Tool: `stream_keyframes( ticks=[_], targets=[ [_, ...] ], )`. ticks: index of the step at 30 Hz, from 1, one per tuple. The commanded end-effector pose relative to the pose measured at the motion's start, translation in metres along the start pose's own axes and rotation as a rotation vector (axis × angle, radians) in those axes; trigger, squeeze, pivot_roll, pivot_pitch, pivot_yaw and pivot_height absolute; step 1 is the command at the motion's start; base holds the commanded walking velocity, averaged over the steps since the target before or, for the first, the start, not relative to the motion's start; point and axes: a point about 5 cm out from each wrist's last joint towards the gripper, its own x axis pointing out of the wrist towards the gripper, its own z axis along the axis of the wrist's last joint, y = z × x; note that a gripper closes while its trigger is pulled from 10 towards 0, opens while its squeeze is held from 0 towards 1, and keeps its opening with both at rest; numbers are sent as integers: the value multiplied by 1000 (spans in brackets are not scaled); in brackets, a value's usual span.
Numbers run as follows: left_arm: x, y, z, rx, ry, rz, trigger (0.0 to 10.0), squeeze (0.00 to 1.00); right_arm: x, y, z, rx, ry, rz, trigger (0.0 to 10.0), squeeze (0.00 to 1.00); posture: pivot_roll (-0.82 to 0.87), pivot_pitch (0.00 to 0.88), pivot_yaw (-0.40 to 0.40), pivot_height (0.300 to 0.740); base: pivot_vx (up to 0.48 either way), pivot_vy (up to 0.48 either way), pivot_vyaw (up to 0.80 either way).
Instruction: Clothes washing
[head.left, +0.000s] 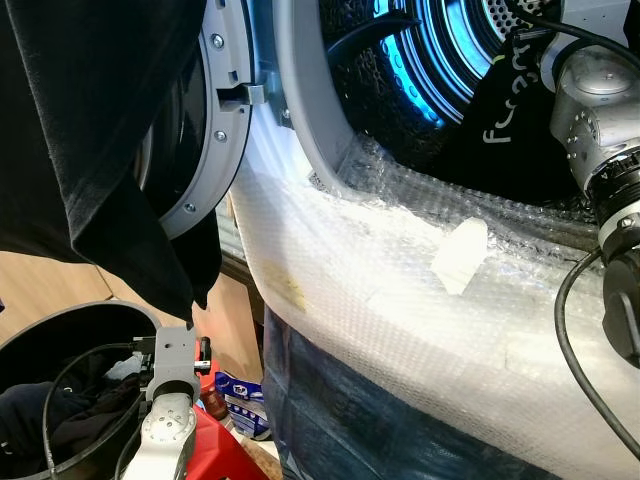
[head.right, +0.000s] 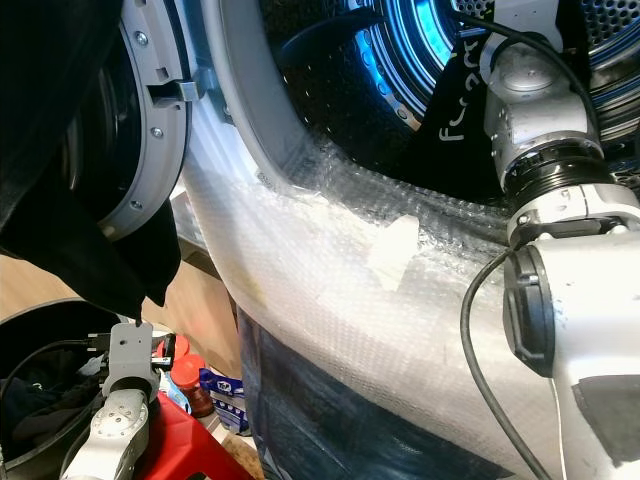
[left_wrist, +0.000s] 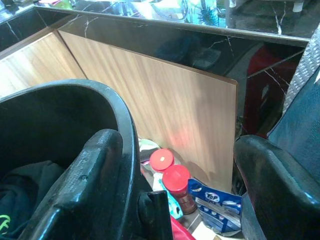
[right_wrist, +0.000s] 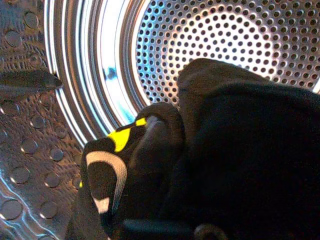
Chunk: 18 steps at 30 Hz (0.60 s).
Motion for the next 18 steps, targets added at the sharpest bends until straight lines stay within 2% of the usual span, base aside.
stream_keyframes(
  ticks=[1, 2, 4, 8, 10, 11, 14, 16, 18],
  targets=[
    [-1, 1, 1, -6, -3, -11, 10000, 0, 0, -2, 7, 37, -7, -3, 10000, 1000, -57, 0, 23, 740, 0, 0, 0],
    [-1, 2, 1, -6, -4, -9, 10000, 0, 0, -2, 9, 54, -10, -2, 10000, 1000, -57, 0, 23, 740, 0, 0, 0],
    [-2, 5, 0, -7, -1, 2, 10000, 0, 0, -9, 27, 141, -69, -23, 10000, 1000, -53, 0, 22, 740, 0, 0, 0],
    [-2, 4, 0, -6, -1, -1, 10000, 0, 0, -12, 38, 147, -116, -44, 10000, 1000, -52, 0, 22, 740, 0, 0, 0],
    [-2, 3, 0, -10, -1, -1, 10000, 0, 0, -7, 36, 132, -113, -28, 10000, 1000, -51, 0, 20, 740, 0, 0, 0],
    [-3, 2, 0, -12, 2, -3, 10000, 0, 0, -3, 21, 82, -64, -18, 10000, 1000, -53, 0, 18, 740, 0, 0, 0],
    [-4, 0, -2, -12, 10, -12, 10000, 0, 0, 4, -5, 43, 19, 12, 10000, 1000, -54, 0, 14, 740, 0, 0, 0],
    [-5, 0, -3, -13, 12, -12, 10000, 0, -1, 6, -9, 47, 29, 18, 10000, 1000, -54, 0, 14, 740, 0, 0, 0],
    [-5, 0, -3, -14, 15, -13, 10000, 0, 0, 3, -1, 66, 0, -1, 10000, 1000, -56, 0, 16, 740, 0, 0, 0]
  ],
)
